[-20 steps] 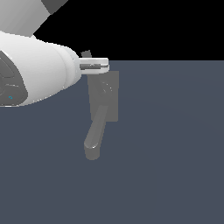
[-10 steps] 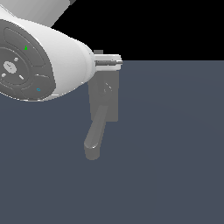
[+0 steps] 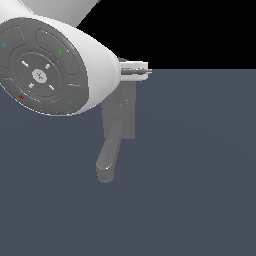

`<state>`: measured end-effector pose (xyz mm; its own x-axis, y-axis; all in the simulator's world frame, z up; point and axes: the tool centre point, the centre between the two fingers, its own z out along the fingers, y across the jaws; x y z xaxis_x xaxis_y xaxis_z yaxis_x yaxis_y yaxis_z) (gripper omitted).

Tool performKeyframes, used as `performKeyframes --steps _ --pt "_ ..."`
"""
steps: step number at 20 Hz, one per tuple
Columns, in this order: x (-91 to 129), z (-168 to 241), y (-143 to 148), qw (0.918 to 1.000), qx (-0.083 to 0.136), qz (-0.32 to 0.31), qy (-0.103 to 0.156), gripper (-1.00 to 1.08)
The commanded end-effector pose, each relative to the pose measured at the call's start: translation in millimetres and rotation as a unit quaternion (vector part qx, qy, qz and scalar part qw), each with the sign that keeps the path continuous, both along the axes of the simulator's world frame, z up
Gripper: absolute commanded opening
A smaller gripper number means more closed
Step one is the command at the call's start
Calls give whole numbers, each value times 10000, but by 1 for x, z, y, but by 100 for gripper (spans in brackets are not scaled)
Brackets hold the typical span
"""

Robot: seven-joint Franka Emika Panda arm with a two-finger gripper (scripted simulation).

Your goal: Turn on the faucet by rotating a designated handle.

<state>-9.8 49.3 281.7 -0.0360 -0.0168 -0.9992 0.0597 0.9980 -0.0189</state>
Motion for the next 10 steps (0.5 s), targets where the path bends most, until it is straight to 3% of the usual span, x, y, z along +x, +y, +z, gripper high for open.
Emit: performKeyframes --steps 1,10 --pt "1 0 -15 10000 5 -60 -23 -100" --pt "2 3 -52 9999 -6 -78 -114 -100"
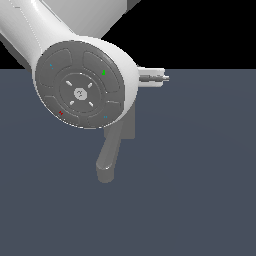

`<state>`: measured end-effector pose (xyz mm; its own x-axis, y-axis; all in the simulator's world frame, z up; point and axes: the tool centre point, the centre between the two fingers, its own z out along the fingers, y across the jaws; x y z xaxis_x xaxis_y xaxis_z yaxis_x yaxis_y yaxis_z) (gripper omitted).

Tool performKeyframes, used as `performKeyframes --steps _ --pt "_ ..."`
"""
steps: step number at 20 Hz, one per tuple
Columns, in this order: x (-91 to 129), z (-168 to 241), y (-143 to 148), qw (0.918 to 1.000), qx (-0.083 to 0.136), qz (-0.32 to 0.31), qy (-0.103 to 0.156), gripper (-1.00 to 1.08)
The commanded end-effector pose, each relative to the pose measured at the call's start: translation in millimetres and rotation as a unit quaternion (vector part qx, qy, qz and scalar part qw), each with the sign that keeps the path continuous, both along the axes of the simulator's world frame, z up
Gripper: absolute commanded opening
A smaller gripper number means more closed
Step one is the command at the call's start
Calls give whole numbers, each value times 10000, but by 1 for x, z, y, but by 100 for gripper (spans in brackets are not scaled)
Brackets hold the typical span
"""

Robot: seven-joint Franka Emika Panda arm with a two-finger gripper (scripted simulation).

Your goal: Turn on the faucet by rotating a designated handle.

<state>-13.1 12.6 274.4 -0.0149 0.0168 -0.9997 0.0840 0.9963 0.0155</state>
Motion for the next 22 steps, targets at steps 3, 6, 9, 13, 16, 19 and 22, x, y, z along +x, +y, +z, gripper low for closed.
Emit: performKeyframes --steps 3,6,9,13,16,19,22 --pt "6 11 -27 9998 -175 35 -37 -100" --pt "6 11 -35 9998 -178 31 -57 -100" --pt "-2 -2 -36 9998 55 -113 -148 -100" --pt "-1 -9 -45 9999 11 -86 -132 -100" --pt "-1 -14 -53 9999 -21 -66 -120 -100" --pt "0 -19 -60 9999 -54 -46 -109 -100" --pt "1 -24 -67 9999 -87 -26 -97 -100"
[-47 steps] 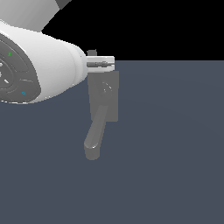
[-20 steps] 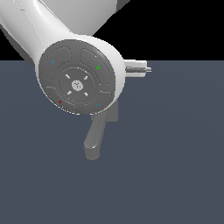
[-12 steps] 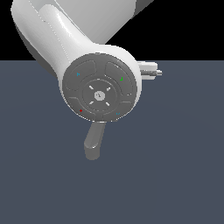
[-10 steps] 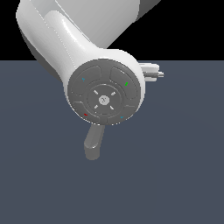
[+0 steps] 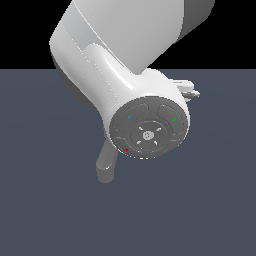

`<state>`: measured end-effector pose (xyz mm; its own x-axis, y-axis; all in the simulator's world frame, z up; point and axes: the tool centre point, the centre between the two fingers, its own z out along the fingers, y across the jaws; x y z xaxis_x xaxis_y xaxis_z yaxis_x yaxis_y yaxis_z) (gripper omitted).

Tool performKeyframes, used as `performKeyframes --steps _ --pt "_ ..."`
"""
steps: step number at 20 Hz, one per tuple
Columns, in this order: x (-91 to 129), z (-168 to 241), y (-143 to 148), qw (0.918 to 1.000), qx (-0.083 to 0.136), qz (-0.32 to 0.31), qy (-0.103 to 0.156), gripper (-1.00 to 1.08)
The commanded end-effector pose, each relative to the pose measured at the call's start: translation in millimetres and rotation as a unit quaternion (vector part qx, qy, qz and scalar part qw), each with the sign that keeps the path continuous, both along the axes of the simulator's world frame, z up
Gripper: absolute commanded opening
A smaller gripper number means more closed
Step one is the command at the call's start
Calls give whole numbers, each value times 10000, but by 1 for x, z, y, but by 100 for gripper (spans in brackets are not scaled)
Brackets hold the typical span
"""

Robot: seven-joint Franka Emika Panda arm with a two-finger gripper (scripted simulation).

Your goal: Turn on the faucet by rotating a designated handle.

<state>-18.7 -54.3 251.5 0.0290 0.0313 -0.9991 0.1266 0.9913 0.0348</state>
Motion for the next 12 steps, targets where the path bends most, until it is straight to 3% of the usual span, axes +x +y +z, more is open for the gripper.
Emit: performKeyframes --steps 1,9,10,12 --pt "6 -3 -3 9996 -174 198 123 -100" --pt "8 -14 -20 9993 -252 242 150 -100" --pt "6 -10 -18 9998 -151 152 13 -100" --pt "7 -16 -20 9997 -160 160 26 -100"
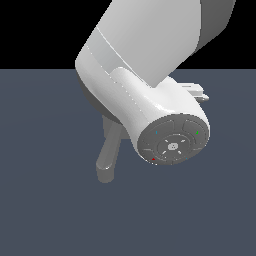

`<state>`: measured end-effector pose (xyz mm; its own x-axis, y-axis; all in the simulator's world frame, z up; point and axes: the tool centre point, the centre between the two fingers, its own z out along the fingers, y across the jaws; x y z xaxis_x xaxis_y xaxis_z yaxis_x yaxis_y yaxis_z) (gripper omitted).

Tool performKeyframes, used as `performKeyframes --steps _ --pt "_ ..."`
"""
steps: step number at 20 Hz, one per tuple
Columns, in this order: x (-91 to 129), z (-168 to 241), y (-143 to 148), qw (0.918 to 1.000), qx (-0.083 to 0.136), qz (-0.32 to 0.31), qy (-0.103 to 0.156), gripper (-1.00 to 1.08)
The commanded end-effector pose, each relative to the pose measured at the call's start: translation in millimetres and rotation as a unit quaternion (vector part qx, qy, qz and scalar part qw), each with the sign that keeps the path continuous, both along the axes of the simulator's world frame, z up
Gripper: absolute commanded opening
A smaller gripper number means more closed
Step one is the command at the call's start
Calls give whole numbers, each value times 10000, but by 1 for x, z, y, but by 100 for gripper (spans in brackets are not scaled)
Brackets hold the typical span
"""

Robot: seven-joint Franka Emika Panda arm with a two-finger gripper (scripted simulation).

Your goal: Turn on the faucet by rotating a designated handle.

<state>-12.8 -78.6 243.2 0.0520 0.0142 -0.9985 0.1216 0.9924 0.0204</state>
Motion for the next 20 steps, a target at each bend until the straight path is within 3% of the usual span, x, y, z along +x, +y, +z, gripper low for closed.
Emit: performKeyframes --steps 1,20 --pt "1 -11 3 9998 -80 140 148 -100" --pt "1 -69 -14 9993 -167 213 262 -100"
